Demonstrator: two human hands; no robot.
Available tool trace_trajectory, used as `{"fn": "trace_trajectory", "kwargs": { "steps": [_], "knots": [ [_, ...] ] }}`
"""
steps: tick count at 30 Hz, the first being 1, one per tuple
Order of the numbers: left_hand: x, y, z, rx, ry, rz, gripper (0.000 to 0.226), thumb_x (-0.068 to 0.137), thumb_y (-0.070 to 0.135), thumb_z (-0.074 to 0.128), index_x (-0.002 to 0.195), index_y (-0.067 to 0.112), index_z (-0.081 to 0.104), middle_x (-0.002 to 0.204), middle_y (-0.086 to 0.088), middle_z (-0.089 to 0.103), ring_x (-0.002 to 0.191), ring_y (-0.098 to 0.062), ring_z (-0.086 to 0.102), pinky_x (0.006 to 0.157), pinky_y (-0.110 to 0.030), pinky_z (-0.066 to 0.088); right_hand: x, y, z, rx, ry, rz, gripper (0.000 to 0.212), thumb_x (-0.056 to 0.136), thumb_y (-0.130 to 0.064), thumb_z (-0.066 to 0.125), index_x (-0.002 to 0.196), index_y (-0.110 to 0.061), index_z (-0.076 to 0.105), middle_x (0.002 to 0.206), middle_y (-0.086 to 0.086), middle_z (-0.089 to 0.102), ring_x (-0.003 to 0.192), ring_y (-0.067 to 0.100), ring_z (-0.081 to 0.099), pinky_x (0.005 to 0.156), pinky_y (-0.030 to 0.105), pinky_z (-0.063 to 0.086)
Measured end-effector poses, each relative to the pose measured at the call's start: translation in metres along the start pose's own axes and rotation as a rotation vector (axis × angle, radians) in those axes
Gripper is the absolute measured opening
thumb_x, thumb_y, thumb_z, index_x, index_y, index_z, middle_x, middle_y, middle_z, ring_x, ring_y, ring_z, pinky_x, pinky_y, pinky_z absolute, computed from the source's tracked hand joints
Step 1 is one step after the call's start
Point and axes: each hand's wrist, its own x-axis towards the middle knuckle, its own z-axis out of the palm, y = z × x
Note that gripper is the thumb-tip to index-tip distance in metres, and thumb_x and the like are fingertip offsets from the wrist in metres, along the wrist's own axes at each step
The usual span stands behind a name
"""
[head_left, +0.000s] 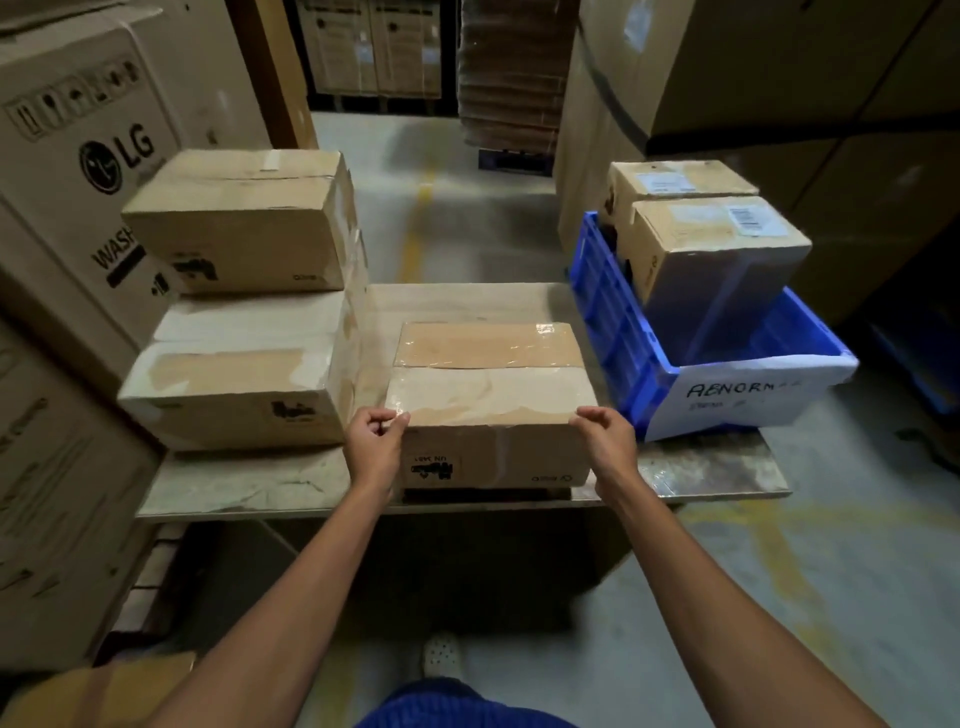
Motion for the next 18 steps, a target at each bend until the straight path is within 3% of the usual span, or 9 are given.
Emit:
{"fn": "trace_trajectory", "kwargs": {
  "steps": [7,9,10,11,12,15,18],
  "knots": [
    [0.074,-0.011,0.017,0.197,-0.068,0.034,0.011,0.090,0.022,0.071,0.086,0.022,0.061,0.095,-0.002,0.068,0.097,-0.024,0.064,0.091,-0.045,0.055,0.059,-0.011,0.046,-0.117,-0.011,-0.017,0.025,0.088,-0.012,0.073,0.112,-0.012,0.066,0.113,0.006,0.066,0.104,0.020,0.063,0.080,0.023,0.048],
    [0.081,-0.007,0.024,0.382,-0.088,0.178,0.013,0.093,0.019,0.067,0.085,0.022,0.058,0.113,-0.006,0.067,0.116,-0.027,0.060,0.098,-0.039,0.051,0.070,-0.010,0.055,-0.368,0.009,-0.084,0.026,0.090,-0.017,0.070,0.114,-0.018,0.062,0.133,0.009,0.060,0.120,0.023,0.059,0.103,0.036,0.048],
    [0.082,-0.006,0.029,0.506,-0.095,0.308,0.012,0.093,0.016,0.065,0.085,0.021,0.058,0.130,-0.010,0.062,0.132,-0.028,0.051,0.105,-0.037,0.045,0.072,-0.010,0.060,-0.584,0.021,-0.173,0.026,0.092,-0.019,0.066,0.118,-0.020,0.061,0.148,0.010,0.049,0.135,0.026,0.050,0.118,0.043,0.033],
    [0.082,-0.005,0.034,0.610,-0.110,0.463,0.009,0.093,0.011,0.064,0.088,0.018,0.060,0.144,-0.013,0.053,0.141,-0.029,0.041,0.111,-0.039,0.038,0.073,-0.009,0.067,-0.764,0.022,-0.294,0.027,0.096,-0.020,0.061,0.122,-0.019,0.060,0.157,0.010,0.039,0.146,0.027,0.036,0.124,0.044,0.016],
    [0.081,-0.005,0.039,0.672,-0.145,0.593,0.007,0.092,0.007,0.064,0.091,0.014,0.064,0.150,-0.015,0.047,0.144,-0.031,0.037,0.115,-0.044,0.034,0.073,-0.008,0.076,-0.864,-0.008,-0.431,0.028,0.099,-0.022,0.056,0.126,-0.016,0.059,0.161,0.010,0.034,0.151,0.027,0.028,0.123,0.043,0.011],
    [0.075,-0.010,0.056,0.723,-0.223,0.709,0.017,0.095,0.009,0.058,0.107,0.007,0.070,0.145,-0.018,0.053,0.135,-0.035,0.048,0.113,-0.052,0.038,0.069,-0.005,0.099,-0.971,-0.218,-0.703,0.036,0.103,-0.023,0.047,0.133,-0.007,0.058,0.155,0.016,0.043,0.146,0.035,0.036,0.118,0.050,0.033],
    [0.071,-0.017,0.064,0.798,-0.186,0.688,0.039,0.100,0.024,0.040,0.123,0.009,0.068,0.143,-0.013,0.056,0.136,-0.030,0.048,0.117,-0.047,0.032,0.072,0.003,0.110,-1.049,-0.256,-0.772,0.048,0.101,-0.031,0.036,0.134,-0.006,0.060,0.148,0.017,0.052,0.140,0.037,0.045,0.115,0.052,0.038]
  ]
}}
